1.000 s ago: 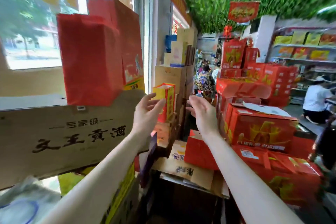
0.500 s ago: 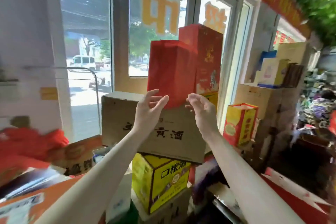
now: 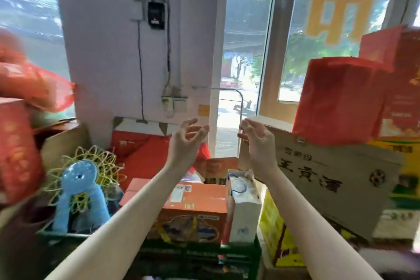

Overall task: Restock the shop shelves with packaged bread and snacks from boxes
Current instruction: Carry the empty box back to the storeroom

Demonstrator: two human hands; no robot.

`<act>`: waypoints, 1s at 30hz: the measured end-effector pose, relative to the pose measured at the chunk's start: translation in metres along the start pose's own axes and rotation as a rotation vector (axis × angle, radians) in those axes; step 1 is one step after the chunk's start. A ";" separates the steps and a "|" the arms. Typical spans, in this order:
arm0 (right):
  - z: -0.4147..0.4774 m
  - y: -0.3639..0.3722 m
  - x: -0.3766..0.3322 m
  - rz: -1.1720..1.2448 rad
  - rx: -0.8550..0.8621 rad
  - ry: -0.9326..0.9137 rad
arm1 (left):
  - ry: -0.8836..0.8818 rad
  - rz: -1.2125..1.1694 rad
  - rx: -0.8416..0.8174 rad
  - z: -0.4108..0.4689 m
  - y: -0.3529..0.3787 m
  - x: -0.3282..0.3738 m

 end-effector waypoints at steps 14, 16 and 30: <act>-0.115 0.280 -0.113 0.184 -0.340 -0.076 | 0.023 0.220 0.354 -0.065 -0.327 0.046; -0.150 0.338 -0.137 0.236 -0.416 -0.067 | 0.030 0.277 0.407 -0.086 -0.392 0.060; -0.395 0.629 -0.295 0.543 -0.967 -0.090 | -0.033 0.447 0.984 -0.262 -0.719 0.141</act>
Point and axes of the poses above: each hand's wrist, its own z-axis towards the middle knuckle, its own y-axis out of the palm, x = y × z, the point moved 8 cm from there along z, towards the middle knuckle, and after that the axes turned 8 degrees about -z, right-handed, at the moved point
